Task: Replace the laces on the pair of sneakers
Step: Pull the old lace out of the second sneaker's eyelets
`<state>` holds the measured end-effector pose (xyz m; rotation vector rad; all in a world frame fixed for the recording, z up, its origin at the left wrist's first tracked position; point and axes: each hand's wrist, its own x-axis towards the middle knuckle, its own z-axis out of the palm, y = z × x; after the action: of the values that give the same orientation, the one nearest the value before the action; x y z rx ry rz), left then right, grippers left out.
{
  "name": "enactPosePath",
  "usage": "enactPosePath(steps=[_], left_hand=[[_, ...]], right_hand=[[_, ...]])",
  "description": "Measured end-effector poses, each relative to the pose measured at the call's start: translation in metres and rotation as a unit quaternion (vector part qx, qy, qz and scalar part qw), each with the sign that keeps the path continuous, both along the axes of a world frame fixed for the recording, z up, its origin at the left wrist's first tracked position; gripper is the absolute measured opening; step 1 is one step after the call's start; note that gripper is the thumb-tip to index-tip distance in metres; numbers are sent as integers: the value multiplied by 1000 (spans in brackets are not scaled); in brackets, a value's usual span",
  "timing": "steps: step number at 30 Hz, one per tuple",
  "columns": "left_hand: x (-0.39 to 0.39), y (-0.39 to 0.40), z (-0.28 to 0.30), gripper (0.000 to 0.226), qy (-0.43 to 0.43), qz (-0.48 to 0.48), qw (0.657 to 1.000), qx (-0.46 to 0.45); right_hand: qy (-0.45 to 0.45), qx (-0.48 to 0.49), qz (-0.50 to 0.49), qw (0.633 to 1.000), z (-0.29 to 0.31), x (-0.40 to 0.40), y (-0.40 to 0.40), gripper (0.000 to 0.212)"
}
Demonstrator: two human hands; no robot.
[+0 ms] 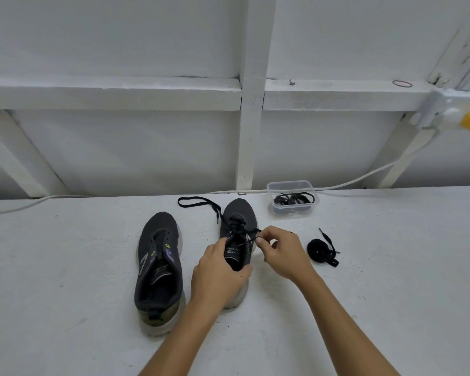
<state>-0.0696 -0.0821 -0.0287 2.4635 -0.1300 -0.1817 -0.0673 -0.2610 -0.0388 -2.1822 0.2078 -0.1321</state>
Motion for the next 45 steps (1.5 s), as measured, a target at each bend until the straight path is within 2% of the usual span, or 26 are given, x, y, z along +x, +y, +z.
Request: enactPosePath(steps=[3, 5, 8, 10, 13, 21, 26, 34, 45], left_hand=[[3, 6, 3, 72, 28, -26, 998, -49], [11, 14, 10, 53, 36, -42, 993, -102], [27, 21, 20, 25, -20, -82, 994, -68], [38, 20, 22, 19, -44, -98, 994, -29], [46, 14, 19, 22, -46, -119, 992, 25], [58, 7, 20, 11, -38, -170, 983, 49], [57, 12, 21, 11, -27, -211, 976, 54], [52, 6, 16, 9, -42, -149, 988, 22], [46, 0, 16, 15, -44, -116, 992, 34]], right_hand=[[14, 75, 18, 997, 0, -3, 7, 17], [17, 97, 30, 995, 2, -4, 8, 25], [33, 109, 34, 993, 3, -4, 4, 33], [42, 112, 32, 992, 3, -4, 3, 35], [36, 112, 31, 993, 3, -4, 5, 31], [42, 127, 63, 989, 13, -3, 13, 11], [66, 100, 67, 991, 12, 1, 14, 11], [58, 105, 48, 992, 4, 1, 20, 12], [45, -2, 16, 999, -1, 3, 35, 11]])
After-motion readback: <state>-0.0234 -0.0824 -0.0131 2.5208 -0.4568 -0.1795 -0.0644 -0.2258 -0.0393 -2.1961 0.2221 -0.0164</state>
